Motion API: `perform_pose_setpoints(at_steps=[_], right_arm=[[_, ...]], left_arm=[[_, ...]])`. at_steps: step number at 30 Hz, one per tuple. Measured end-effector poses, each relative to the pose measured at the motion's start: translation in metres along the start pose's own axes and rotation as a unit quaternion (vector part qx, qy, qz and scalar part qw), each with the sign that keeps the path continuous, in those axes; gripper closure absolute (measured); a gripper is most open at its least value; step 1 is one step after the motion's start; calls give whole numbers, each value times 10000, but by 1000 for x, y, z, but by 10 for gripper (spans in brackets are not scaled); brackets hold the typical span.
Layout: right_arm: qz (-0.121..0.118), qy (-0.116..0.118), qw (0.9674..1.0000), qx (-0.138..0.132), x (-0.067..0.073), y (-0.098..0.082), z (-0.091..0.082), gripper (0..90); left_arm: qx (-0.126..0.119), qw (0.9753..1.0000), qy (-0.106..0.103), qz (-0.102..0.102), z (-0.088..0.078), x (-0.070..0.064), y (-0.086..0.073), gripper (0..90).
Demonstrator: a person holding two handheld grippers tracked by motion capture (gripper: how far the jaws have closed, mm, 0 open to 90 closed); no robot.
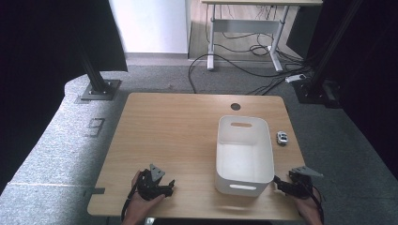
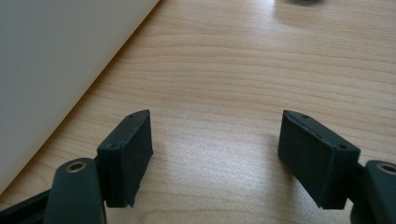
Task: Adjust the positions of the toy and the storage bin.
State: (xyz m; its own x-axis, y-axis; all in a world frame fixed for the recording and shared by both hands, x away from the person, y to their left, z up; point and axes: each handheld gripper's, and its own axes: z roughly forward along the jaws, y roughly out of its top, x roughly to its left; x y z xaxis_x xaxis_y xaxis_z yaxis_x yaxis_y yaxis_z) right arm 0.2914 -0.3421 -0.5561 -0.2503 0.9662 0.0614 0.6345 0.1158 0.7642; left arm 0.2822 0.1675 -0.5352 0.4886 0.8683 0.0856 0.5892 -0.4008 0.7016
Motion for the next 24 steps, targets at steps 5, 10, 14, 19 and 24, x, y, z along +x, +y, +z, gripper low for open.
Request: perform_pose_setpoints(at_steps=[5,10,14,19,24], right_arm=[[-21,-63,10000,31,-1,1,1,234],[-279,-155,9994,135,4,2,4,194],[-248,-154,9995,138,4,2,4,193],[-242,-167,9995,138,4,2,4,192],[-231,-186,9995,140,3,3,5,188]], left_arm=[[-15,10000,-14,62,0,-2,0,151],[-29,9999,-41,134,-3,-3,-3,151],[-17,9999,-73,115,-1,0,-3,151],[13,9999,-93,48,-1,3,-4,152],[-1,10000,-19,72,-4,0,-3,152]])
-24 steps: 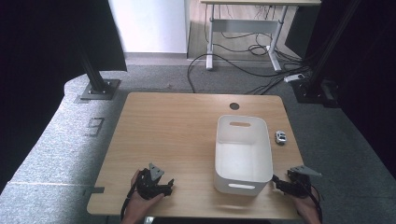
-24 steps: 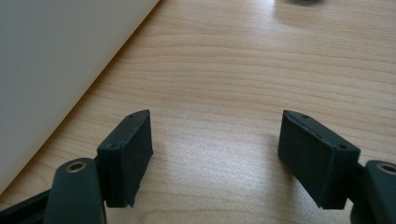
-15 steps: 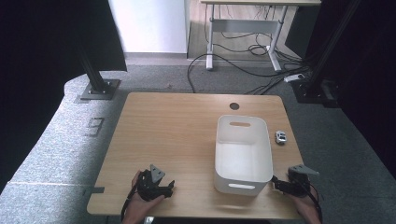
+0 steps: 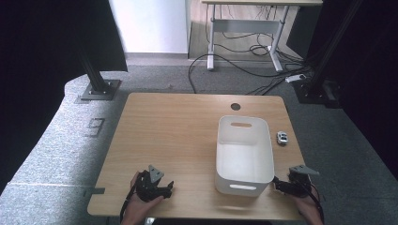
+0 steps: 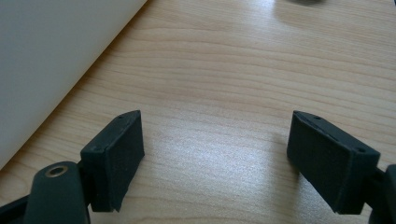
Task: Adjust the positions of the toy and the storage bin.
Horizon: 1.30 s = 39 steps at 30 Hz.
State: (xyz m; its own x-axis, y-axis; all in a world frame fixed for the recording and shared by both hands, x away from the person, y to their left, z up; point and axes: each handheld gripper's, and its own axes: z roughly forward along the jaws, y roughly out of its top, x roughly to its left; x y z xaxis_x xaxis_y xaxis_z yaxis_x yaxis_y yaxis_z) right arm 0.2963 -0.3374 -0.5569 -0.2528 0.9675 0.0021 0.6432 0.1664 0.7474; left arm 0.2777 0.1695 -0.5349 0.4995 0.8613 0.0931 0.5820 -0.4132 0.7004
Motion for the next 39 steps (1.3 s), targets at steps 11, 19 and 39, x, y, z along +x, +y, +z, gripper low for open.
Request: perform_pose_setpoints(at_steps=[11,19,39], right_arm=[[109,58,9998,-153,-4,11,-3,217],[-4,128,9986,-517,11,24,-20,217],[3,84,9947,-1029,14,46,-53,218]], left_arm=[[130,9999,56,-77,4,4,-5,152],[157,9998,59,-48,6,4,-6,151],[114,9994,-203,-238,15,15,-10,146]])
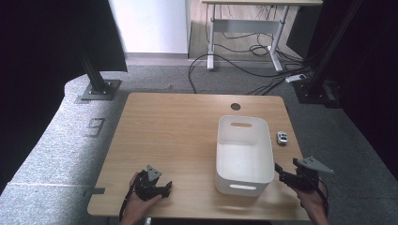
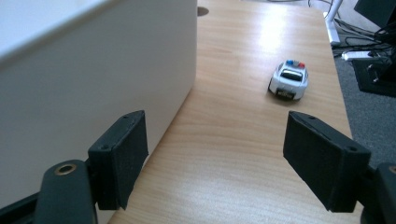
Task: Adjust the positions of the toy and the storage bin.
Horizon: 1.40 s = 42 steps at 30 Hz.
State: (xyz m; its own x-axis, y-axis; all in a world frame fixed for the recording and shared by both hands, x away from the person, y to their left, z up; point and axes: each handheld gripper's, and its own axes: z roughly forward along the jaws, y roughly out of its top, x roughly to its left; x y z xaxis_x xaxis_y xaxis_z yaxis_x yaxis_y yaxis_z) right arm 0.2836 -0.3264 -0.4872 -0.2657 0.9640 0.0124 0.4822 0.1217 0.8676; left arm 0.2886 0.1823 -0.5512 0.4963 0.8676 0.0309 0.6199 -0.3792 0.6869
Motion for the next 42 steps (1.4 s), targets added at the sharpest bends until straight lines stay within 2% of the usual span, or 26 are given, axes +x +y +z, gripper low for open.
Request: perform_pose_setpoints(at_steps=[4,15,21,26,29,38,42], right_arm=[[28,26,10000,-75,-1,4,-3,214],[80,33,9993,-367,0,25,-20,213],[66,113,9985,-524,2,39,-27,213],[29,194,9981,-587,6,46,-26,213],[-113,283,9976,-615,12,52,-24,210],[-150,326,9979,-541,16,57,-14,209],[-172,268,9980,-550,17,56,-10,219]], left_arm=[[-8,9998,-142,-104,1,4,-1,142],[-27,9998,-129,-113,1,4,-2,143],[-27,9998,-131,-114,1,4,-2,142],[-32,9998,-137,-112,1,4,-2,142],[-37,9998,-137,-118,1,4,-2,142],[-35,9998,-137,-121,1,4,-2,142],[-39,9998,-143,-120,1,4,-2,142]])
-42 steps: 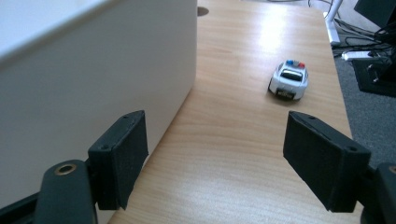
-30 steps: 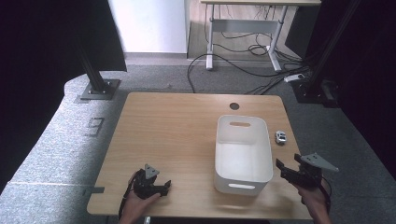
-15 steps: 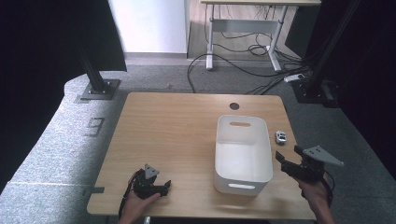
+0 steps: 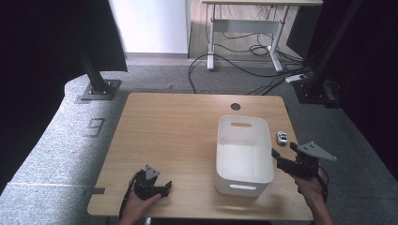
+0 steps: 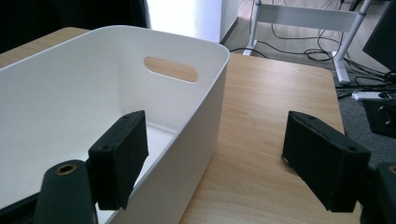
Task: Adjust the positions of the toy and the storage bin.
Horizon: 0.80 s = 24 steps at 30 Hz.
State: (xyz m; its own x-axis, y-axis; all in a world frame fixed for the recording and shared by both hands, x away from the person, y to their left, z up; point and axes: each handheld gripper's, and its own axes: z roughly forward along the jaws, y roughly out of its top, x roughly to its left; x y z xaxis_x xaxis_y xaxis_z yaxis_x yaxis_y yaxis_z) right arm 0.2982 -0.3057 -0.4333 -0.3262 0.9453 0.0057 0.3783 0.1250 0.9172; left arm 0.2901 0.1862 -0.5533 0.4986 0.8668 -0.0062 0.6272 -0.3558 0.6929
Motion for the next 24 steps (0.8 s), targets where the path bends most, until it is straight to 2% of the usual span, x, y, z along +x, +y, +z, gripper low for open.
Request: perform_pose_setpoints(at_steps=[10,16,24], right_arm=[[13,98,9999,46,5,2,9,221],[-39,154,9999,41,14,4,17,234],[-89,145,9997,186,17,-4,26,236]], left_arm=[[-9,10000,-7,2,0,0,0,141],[-3,10000,-3,-8,0,0,0,139],[-3,10000,11,-22,0,0,0,137]])
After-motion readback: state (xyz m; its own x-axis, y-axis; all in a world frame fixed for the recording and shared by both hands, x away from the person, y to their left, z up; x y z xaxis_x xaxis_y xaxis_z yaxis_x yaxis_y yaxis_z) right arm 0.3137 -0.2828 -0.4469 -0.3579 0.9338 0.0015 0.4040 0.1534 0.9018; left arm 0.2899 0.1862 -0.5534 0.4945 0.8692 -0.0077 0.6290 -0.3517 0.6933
